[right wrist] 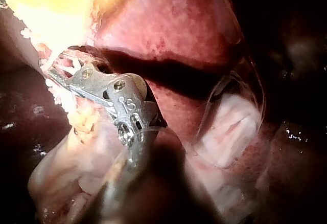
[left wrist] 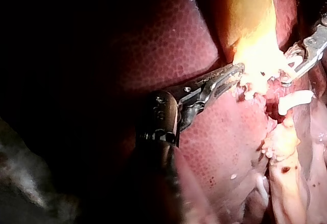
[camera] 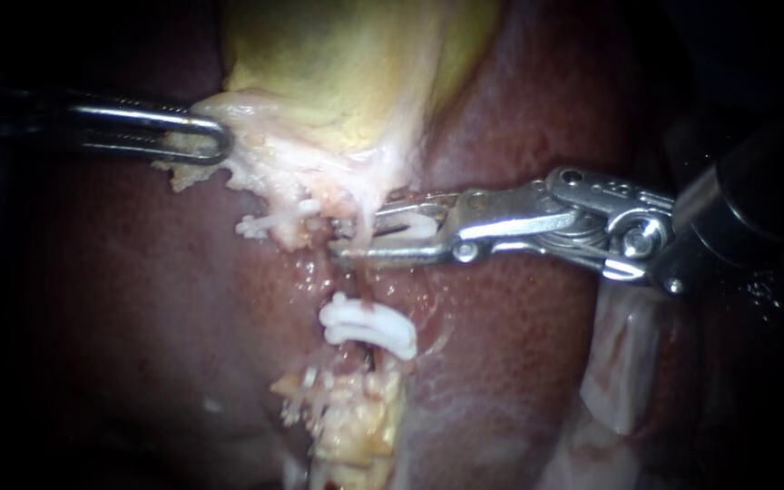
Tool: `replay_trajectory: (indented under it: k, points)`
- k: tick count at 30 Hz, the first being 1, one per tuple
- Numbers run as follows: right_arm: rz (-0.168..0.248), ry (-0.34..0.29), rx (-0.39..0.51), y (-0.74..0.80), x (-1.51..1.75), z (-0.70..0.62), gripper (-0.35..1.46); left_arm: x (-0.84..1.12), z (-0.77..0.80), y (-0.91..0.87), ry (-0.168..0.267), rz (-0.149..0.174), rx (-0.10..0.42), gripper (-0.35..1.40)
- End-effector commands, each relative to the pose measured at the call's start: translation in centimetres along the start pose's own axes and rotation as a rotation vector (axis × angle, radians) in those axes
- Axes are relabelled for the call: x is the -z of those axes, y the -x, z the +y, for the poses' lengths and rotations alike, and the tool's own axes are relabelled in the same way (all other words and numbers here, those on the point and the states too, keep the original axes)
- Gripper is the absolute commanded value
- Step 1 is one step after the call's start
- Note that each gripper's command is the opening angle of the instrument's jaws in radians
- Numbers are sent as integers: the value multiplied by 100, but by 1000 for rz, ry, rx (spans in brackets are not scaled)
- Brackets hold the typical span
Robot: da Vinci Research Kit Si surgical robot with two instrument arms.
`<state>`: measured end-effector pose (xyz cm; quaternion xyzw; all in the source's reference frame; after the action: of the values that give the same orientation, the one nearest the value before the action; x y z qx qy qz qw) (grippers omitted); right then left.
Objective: Clipping third clip right tube
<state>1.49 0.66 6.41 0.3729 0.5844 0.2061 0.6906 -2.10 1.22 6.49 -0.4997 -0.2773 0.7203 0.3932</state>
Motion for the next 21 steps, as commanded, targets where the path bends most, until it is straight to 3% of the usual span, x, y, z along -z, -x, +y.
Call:
replay_trajectory:
  k: [1, 6, 14, 21]
  points:
    - [0, 3, 0, 1, 0, 2, 5, 0, 0, 0, 0, 0, 0, -35]
    - [-6, 33, 6, 11, -1, 12, 10, 0, 0, 0, 0, 0, 0, -35]
    - [-71, 94, 19, 40, 5, 39, 16, 0, 0, 0, 0, 0, 0, -35]
    - [-69, 108, 19, 43, 31, 42, 26, 0, 0, 0, 0, 0, 0, -35]
